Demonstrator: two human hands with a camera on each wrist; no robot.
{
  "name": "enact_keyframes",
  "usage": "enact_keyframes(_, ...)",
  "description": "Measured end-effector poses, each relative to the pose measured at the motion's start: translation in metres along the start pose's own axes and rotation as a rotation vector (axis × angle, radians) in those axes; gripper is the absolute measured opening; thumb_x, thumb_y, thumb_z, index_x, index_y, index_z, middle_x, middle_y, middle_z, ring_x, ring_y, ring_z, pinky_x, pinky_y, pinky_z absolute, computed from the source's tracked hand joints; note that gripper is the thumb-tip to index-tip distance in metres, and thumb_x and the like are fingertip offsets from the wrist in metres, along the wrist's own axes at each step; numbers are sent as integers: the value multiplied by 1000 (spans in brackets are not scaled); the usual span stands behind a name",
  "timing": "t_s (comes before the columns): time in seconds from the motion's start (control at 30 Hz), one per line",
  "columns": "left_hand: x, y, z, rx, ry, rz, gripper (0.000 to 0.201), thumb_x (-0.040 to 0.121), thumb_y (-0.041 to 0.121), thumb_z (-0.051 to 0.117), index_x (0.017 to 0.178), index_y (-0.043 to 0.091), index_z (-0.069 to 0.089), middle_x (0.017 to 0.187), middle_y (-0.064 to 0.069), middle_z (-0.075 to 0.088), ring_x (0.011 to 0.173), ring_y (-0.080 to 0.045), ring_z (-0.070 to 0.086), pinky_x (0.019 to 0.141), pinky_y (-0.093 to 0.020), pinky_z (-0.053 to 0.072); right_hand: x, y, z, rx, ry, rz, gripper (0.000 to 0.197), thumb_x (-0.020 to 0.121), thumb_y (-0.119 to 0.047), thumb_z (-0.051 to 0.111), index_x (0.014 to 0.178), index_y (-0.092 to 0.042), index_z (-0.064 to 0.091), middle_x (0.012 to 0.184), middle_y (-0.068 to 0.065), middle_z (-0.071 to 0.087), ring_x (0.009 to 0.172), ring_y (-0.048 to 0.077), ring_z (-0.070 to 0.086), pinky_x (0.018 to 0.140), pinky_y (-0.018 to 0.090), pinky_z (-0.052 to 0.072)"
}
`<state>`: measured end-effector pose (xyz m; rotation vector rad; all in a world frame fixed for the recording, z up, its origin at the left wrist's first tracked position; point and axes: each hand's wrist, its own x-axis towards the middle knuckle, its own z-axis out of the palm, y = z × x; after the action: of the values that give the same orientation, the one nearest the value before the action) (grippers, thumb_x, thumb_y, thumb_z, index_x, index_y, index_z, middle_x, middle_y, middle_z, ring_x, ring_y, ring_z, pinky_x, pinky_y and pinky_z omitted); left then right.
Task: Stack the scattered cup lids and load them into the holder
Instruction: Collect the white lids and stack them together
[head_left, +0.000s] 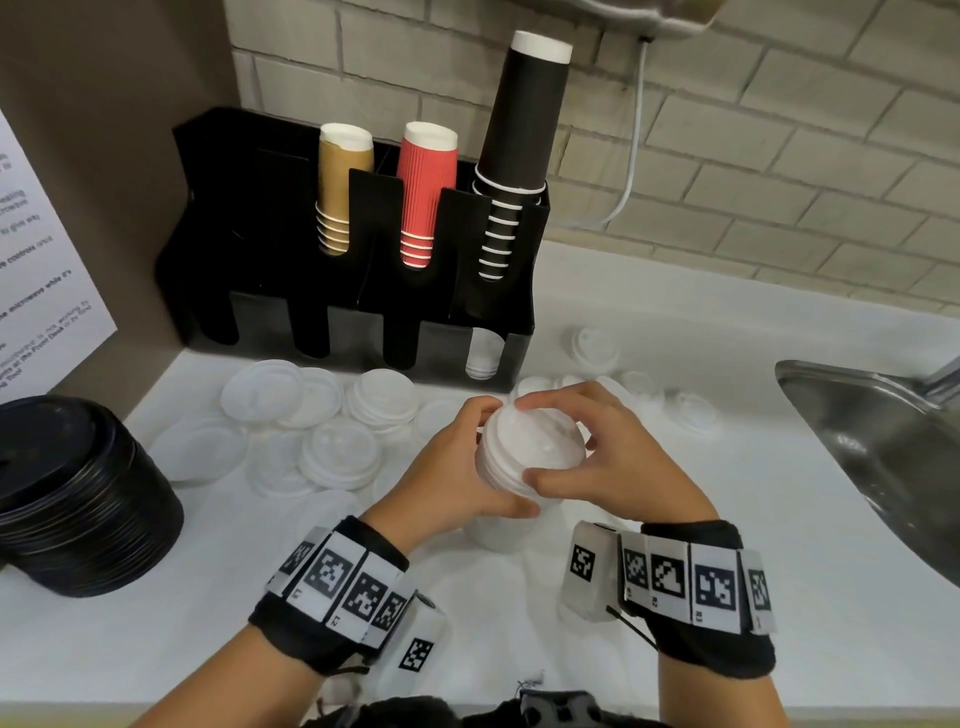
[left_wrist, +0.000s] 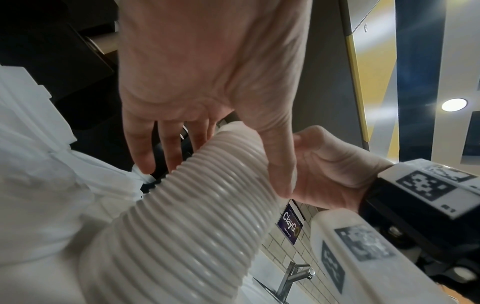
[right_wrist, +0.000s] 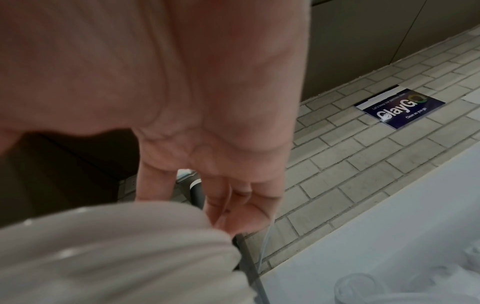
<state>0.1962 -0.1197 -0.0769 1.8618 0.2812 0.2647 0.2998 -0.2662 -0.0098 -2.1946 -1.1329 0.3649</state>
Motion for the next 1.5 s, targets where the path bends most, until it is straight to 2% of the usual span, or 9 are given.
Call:
enact_keyframes(0.3,0,5,-3,-83,-65,45,92,58,29,91,133,44,40,124,20,56,115,2,54,97,-29,49,6,5,-15,106,-114,-53,60,63,-38,87,116,-45,59,116,-14,50,103,-10,45,78,-2,33)
enact_keyframes(0.47,2,2,-5,-51,-66,38,88,59,28,93,130,43,44,123,25,56,117,7,50,99,-22,45,87,46,-42,196,149,178,38,83,-30,73,118,-23,60,114,-2,55,99,13,52,75,10,42)
enact_keyframes(0.6,-1,2,-5,-74,-81,41,97,62,26,93,139,43,37,133,25,49,124,8,44,106,-22,39,157,93,-53,-85,2,456,62,87,-35,67,141,-23,41,144,11,42,122,28,50,93,29,38)
enact_keyframes(0.77,-3,7,-8,-85,-135,56,96,64,22,91,140,47,37,141,19,45,132,1,40,112,-26,35,202,134,-49,-411,-107,565,76,84,-40,68,149,-31,28,150,13,34,133,35,40,103,37,37)
enact_keyframes(0.93,-3,9,-14,-86,-141,57,78,69,18,88,130,47,50,138,18,46,129,5,40,107,-16,35,224,158,-43,-573,-262,561,85,84,-42,68,152,-33,18,155,12,28,139,36,32,111,42,33)
enact_keyframes(1.07,-2,10,-19,-53,-163,67,78,69,14,88,132,42,51,139,18,45,131,6,38,106,-11,33,224,164,-43,-686,-261,548,83,78,-47,72,147,-41,25,148,18,24,128,45,39,99,47,41)
enact_keyframes(1.23,1,9,-24,-44,-196,67,79,71,13,86,135,43,51,138,24,46,131,8,37,107,-12,33,223,156,-47,-588,-173,520,70,76,-46,70,137,-41,37,135,15,29,116,45,45,85,43,44)
enact_keyframes(1.33,1,9,-25,-44,-195,49,74,71,15,86,129,47,55,131,34,46,130,12,37,108,-16,32,228,143,-58,-444,-230,453,73,75,-52,71,137,-46,33,134,6,39,124,35,43,97,43,42)
enact_keyframes(1.5,1,14,-25,-45,-198,26,75,68,15,88,130,43,57,137,26,45,131,9,36,114,-26,31,239,143,-55,-480,-106,491,53,95,-37,55,140,-11,46,144,11,45,131,32,42,106,37,36)
